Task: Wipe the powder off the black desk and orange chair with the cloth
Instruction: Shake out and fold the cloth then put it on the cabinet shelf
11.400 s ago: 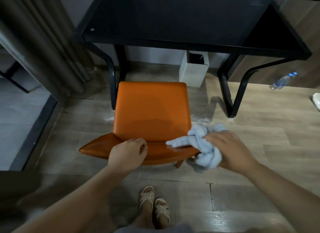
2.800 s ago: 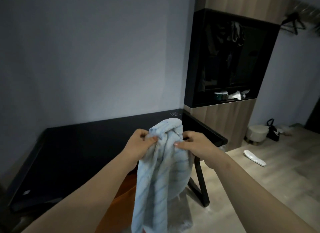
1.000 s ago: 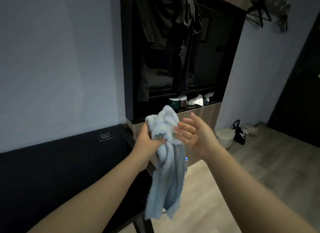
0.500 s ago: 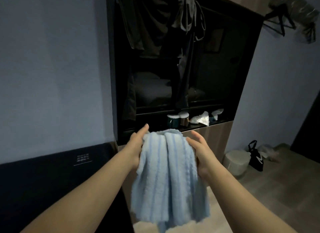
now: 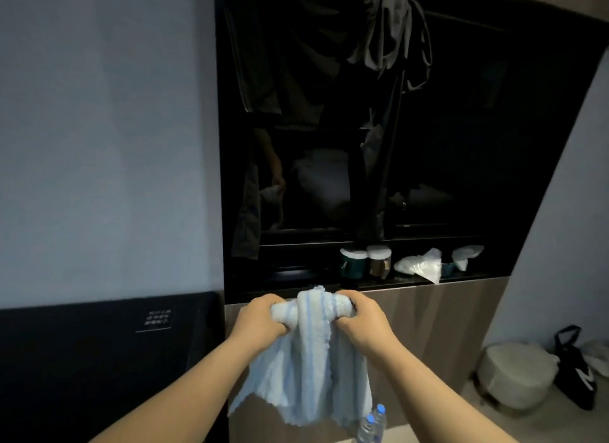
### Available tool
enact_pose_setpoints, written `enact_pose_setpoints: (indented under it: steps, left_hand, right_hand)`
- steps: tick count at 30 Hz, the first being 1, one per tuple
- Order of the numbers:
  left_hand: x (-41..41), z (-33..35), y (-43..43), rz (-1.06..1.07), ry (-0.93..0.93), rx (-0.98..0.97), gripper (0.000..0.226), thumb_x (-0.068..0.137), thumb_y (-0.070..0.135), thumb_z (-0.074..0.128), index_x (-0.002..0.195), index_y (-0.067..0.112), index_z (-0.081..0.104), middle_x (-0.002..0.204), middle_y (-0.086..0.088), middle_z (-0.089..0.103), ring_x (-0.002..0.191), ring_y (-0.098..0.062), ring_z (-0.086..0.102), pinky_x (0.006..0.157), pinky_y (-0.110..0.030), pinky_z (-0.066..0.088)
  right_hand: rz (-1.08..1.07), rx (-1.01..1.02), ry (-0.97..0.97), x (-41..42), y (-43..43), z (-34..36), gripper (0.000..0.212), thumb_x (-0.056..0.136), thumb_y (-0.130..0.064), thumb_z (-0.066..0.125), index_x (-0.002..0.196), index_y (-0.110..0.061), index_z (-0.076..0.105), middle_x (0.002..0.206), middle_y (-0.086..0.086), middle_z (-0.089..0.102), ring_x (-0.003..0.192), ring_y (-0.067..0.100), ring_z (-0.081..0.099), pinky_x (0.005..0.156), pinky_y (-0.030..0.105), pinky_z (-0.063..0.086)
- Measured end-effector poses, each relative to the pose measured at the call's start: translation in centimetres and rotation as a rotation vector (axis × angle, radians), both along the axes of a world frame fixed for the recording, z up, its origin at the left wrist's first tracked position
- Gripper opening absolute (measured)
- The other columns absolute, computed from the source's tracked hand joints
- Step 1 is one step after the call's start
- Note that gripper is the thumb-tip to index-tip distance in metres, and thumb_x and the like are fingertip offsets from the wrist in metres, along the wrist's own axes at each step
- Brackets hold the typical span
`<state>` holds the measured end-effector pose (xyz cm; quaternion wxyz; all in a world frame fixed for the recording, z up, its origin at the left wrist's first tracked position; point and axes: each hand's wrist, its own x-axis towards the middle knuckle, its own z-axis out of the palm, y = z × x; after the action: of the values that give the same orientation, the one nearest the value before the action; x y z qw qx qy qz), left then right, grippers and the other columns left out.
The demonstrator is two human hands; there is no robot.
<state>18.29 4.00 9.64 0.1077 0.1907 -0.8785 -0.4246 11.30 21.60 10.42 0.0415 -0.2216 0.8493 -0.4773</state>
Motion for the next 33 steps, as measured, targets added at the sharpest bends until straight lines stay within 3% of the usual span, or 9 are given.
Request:
enact_pose_setpoints:
  steps: [3,8,12,17,20,25,27,29,33]
  left_hand:
    - [-1.3,0.3,-1.3,0.034,0.014,0.011,0.015,0.076,0.015,0.065,0.086,0.027,0.062,0.091,0.005,0.066,0.090,-0.015,0.061,0.083,-0.034,0.052]
    - [-4.7,0.9,-3.8,0.066,0.011,0.075,0.011,0.077,0.021,0.070,0.084,0.020,0.062,0.110,-0.007,0.055,0.102,-0.027,0.055,0.089,-0.038,0.049]
    - [-6.9,1.0,-5.2,-0.007,-0.018,0.441,0.012,0.083,0.018,0.066,0.093,0.011,0.063,0.097,-0.011,0.065,0.083,-0.021,0.063,0.070,-0.029,0.050]
    - [-9.8,-0.3,-5.8,0.093,-0.110,0.751,0.023,0.087,0.024,0.066,0.104,0.008,0.064,0.101,-0.017,0.070,0.092,-0.031,0.066,0.080,-0.038,0.053]
    - [-11.3,-1.7,-5.6,0.134,-0.185,1.018,0.035,0.081,0.032,0.071,0.104,0.005,0.068,0.091,-0.017,0.073,0.081,-0.029,0.068,0.070,-0.035,0.055]
    - [-14.9,-2.9,-6.0,0.182,-0.130,1.012,0.027,0.081,0.003,0.069,0.106,0.007,0.061,0.101,-0.019,0.070,0.092,-0.034,0.067,0.080,-0.046,0.055]
    - [-16.7,-2.8,-6.1,0.223,-0.147,0.955,0.027,0.080,-0.005,0.067,0.105,0.004,0.061,0.100,-0.020,0.068,0.092,-0.035,0.066,0.084,-0.051,0.053]
    - [-18.4,-3.1,-6.1,0.310,-0.170,0.948,0.036,0.077,-0.008,0.069,0.111,-0.004,0.058,0.102,-0.024,0.066,0.092,-0.039,0.065,0.085,-0.055,0.051]
    - [-21.0,-4.2,-5.9,0.494,-0.091,0.986,0.052,0.072,-0.010,0.073,0.116,-0.008,0.046,0.100,-0.025,0.062,0.094,-0.043,0.062,0.082,-0.059,0.051]
  right_hand:
    - [0.008,-0.001,0.032,-2.1,-1.2,0.0,0.027,0.079,-0.006,0.055,0.079,-0.033,0.060,0.084,-0.007,0.064,0.074,0.006,0.055,0.055,0.012,0.040]
    - [0.014,-0.136,-0.082,-6.1,-3.7,0.8,0.007,0.087,-0.020,0.062,0.080,-0.019,0.059,0.091,0.003,0.060,0.074,0.010,0.054,0.054,0.014,0.040]
    - [0.016,-0.324,-0.368,-8.5,-5.2,0.6,0.020,0.093,-0.033,0.055,0.102,-0.016,0.060,0.099,0.002,0.068,0.090,0.018,0.066,0.072,0.027,0.052]
    - [-0.148,-0.268,-0.519,-12.7,-7.4,-0.9,0.030,0.091,-0.033,0.054,0.095,-0.004,0.059,0.087,0.008,0.063,0.076,0.021,0.060,0.060,0.027,0.045]
    - [-0.238,-0.168,-0.593,-16.3,-8.4,-1.9,0.025,0.092,-0.028,0.055,0.095,-0.003,0.056,0.074,0.006,0.054,0.063,0.018,0.050,0.061,0.028,0.040]
    - [-0.227,-0.316,-0.781,-21.1,-9.6,-2.9,0.035,0.095,-0.021,0.052,0.121,0.002,0.053,0.104,0.019,0.062,0.098,0.037,0.060,0.082,0.041,0.047]
    - [-0.173,-0.304,-0.877,-22.6,-9.7,-3.4,0.031,0.095,-0.024,0.048,0.108,0.002,0.059,0.096,0.020,0.066,0.088,0.036,0.061,0.072,0.039,0.049]
    - [-0.129,-0.277,-0.938,-24.0,-9.5,-3.7,0.028,0.092,-0.024,0.048,0.083,0.000,0.061,0.066,0.015,0.067,0.069,0.031,0.058,0.058,0.033,0.041]
    - [-0.054,-0.195,-0.959,-26.3,-9.2,-4.1,0.015,0.081,-0.012,0.048,0.069,-0.004,0.052,0.049,0.008,0.060,0.061,0.028,0.050,0.057,0.030,0.034]
